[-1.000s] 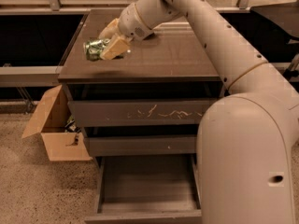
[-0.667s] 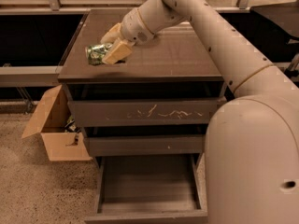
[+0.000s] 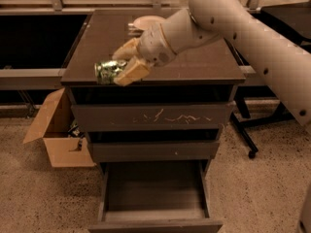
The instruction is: Place green can into bottom drawer
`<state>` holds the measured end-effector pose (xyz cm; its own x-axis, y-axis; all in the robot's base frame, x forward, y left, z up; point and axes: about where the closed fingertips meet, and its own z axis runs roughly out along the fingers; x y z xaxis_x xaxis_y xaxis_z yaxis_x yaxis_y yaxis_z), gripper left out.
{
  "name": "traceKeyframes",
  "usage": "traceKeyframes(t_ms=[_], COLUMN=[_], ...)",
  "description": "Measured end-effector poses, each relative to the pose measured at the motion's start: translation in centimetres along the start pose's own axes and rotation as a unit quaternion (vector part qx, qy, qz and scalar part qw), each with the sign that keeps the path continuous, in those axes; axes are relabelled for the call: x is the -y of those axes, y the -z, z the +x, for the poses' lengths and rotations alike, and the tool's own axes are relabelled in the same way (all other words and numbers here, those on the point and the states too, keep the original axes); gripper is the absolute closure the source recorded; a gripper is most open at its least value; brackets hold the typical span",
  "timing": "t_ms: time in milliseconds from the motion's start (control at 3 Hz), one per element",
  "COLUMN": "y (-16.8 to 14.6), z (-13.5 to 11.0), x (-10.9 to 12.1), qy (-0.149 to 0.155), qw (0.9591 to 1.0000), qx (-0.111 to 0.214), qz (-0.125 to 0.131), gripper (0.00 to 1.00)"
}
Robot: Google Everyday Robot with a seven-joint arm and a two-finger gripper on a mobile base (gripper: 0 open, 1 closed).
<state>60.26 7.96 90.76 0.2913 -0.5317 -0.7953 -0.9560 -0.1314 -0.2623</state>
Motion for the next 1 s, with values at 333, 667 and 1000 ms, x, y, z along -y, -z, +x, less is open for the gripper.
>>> traceKeyframes(t_ms=[333, 667, 1000], y=[-0.9, -2.4, -6.1], z=[1.5, 4.0, 9.1], x=[-3.6, -7.2, -11.6], qy=[-0.016, -0.05, -0.112], qw=[0.9998, 0.9987, 0.9936], qx=[-0.005, 0.005, 0.011], qz=[-0.011, -0.003, -0.006], gripper=[1.0, 1.0, 1.0])
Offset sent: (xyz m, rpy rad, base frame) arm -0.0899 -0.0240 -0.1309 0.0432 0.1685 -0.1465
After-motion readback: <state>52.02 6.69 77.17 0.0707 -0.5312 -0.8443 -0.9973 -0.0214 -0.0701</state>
